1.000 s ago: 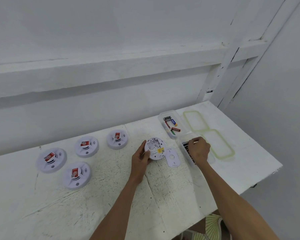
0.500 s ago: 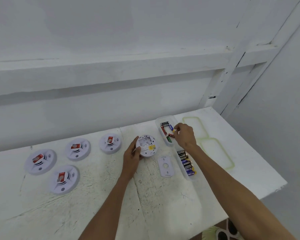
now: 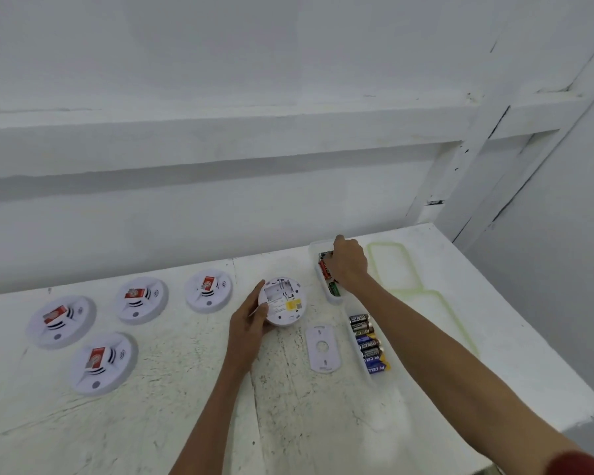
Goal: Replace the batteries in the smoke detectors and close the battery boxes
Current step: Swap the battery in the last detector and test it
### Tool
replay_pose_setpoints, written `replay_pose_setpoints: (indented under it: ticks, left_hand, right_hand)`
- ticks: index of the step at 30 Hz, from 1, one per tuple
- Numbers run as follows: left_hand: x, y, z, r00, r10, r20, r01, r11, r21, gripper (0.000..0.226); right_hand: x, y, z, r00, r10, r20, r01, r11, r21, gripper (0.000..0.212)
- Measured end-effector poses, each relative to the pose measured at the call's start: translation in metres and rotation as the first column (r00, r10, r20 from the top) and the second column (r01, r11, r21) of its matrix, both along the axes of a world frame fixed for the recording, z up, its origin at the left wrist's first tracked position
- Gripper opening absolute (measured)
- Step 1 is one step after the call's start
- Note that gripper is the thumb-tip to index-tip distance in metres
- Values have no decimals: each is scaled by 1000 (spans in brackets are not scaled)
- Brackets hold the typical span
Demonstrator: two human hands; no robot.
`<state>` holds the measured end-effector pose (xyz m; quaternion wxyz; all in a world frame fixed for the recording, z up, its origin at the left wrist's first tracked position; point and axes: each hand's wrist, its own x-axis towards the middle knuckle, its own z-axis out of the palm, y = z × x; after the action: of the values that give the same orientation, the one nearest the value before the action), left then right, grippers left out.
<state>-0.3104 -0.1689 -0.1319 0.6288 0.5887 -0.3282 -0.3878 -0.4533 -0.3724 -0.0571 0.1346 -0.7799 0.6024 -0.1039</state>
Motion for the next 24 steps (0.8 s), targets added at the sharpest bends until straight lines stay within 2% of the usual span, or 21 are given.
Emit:
replay_pose_setpoints:
  ticks: [5,12,17,20,24]
  left_hand:
    - [-1,3,2,1000,-9,25,9,1000,3,44]
    - [-2,2,2,993,-18,118,15,999,33,44]
    - [-1,3,0,992,-18,127,15,1000,22,44]
    - [-1,2,-1,991,-16,133,13,1000,23,43]
    - [-2,2,-1,988,-12,154,10,1000,13,44]
  right_hand:
    - [10,4,-6,998,-52,35,52,999,3,36]
    - [12,5,-10,991,-62,116,64,998,-7,26]
    - [6,3,-5,973,-61,222,48,997,64,40]
    - [-1,12,2,950,-81,302,70,996,47,52]
    - [-7,33,15,904,-11,427,27,999,-32,54]
